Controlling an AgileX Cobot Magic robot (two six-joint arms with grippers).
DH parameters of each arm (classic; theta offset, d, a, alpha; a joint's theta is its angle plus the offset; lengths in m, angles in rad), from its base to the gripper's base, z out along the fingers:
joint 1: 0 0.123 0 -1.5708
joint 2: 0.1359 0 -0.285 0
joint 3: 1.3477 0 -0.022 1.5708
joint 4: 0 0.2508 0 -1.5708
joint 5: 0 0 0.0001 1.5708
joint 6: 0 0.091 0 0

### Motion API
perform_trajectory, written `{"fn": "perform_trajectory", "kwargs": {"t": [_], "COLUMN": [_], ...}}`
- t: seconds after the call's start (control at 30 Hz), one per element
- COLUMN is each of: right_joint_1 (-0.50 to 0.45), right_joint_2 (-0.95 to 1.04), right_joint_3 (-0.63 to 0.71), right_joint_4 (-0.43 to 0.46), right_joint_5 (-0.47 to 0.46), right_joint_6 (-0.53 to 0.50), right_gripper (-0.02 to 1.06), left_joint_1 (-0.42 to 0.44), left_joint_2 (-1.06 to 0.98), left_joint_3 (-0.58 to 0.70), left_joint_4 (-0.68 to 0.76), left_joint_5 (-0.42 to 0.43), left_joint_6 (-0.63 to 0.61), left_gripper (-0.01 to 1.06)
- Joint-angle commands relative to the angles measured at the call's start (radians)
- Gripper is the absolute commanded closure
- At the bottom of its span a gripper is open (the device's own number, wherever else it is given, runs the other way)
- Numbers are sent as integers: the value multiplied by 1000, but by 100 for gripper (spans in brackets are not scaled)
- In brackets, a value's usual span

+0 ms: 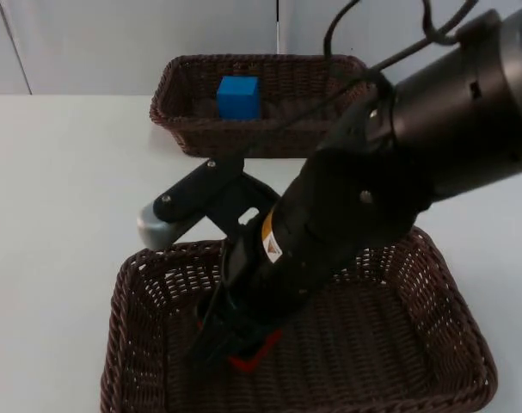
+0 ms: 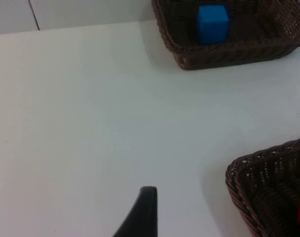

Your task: Pick up one cube with the left hand and place it into the upper basket. Pick up one cube with the right hand and place it into the lower basket.

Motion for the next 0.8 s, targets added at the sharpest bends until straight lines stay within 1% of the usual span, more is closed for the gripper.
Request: {"fn": "perform_trajectory", "kwargs": {"t": [0.0, 0.07, 0.1, 0.13, 0.23, 0.27, 0.3, 0.4, 0.43, 0.47, 0.5, 0.67, 0.77], "right_joint_1": [4, 4, 4, 4, 4, 4, 4, 4, 4, 4, 4, 4, 4], "right_joint_2": [7, 11, 11, 11, 11, 11, 11, 11, 11, 11, 7, -39, -109], "right_joint_3": [-2, -2, -2, -2, -2, -2, -2, -2, -2, -2, -2, -2, -2], "right_joint_4": [-2, 2, 2, 2, 2, 2, 2, 2, 2, 2, 2, 2, 2], "right_joint_5": [-20, -20, -20, -20, -18, -18, -15, -3, 2, 2, 6, 19, 42], "right_joint_6": [18, 18, 18, 18, 18, 18, 18, 43, 43, 43, 43, 41, 41], "right_gripper": [99, 92, 92, 86, 60, 60, 51, 31, 28, 28, 25, 25, 25], "left_joint_1": [3, 3, 3, 3, 3, 3, 3, 3, 3, 3, 3, 3, 3], "left_joint_2": [-6, -6, -6, -6, -6, -6, -6, -6, -6, -6, -6, -6, -6], "left_joint_3": [3, 3, 3, 3, 3, 3, 3, 3, 3, 3, 3, 3, 3], "left_joint_4": [0, 0, 0, 0, 0, 0, 0, 0, 0, 0, 0, 0, 0], "left_joint_5": [-10, -10, -10, -10, -10, -10, -10, -10, -10, -10, -10, -10, -10], "left_joint_6": [-3, -3, -3, -3, -3, -3, -3, -3, -3, -3, -3, -3, -3], "left_gripper": [18, 18, 18, 18, 18, 18, 18, 18, 18, 18, 18, 18, 18]}}
